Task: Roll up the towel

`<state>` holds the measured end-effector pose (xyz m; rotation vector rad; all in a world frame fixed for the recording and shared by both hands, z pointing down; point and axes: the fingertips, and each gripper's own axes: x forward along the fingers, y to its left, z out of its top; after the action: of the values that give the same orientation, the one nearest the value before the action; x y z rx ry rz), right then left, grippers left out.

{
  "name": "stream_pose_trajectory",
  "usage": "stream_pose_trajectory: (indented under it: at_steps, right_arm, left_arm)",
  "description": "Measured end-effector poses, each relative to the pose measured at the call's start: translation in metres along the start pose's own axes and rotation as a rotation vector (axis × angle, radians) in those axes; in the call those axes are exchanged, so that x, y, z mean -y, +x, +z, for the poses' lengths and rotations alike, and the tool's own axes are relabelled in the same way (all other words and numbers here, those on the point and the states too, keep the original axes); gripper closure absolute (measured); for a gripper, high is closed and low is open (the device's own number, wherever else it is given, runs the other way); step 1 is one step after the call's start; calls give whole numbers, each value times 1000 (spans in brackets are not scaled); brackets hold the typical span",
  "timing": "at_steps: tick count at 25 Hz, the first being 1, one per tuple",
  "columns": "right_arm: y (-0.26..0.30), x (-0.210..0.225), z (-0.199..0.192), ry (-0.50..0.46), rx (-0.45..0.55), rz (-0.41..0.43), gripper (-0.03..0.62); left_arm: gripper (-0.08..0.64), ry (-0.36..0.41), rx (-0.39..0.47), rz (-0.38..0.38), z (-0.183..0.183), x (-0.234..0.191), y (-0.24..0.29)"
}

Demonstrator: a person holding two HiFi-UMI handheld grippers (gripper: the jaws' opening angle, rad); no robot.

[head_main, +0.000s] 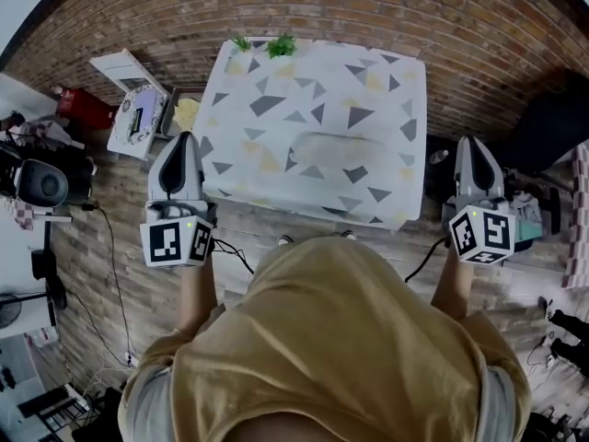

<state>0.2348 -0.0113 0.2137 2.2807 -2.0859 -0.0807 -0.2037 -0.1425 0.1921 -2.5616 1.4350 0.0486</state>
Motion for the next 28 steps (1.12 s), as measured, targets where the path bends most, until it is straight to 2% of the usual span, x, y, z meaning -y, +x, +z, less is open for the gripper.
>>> stream_pose_trajectory:
  at_steps: [6,14,28]
  right_arm:
    - [-3,-15,11,3,26,6,588]
    - [-13,-48,3,33,29,25,588]
    - [-6,-58,-1,29,23,39,588]
  left_arm:
    - [497,-20,24,-27,4,4,0]
    - [497,-16,51,-40,14,-3,-15]
    - [497,-33,34,-36,1,-5,-20]
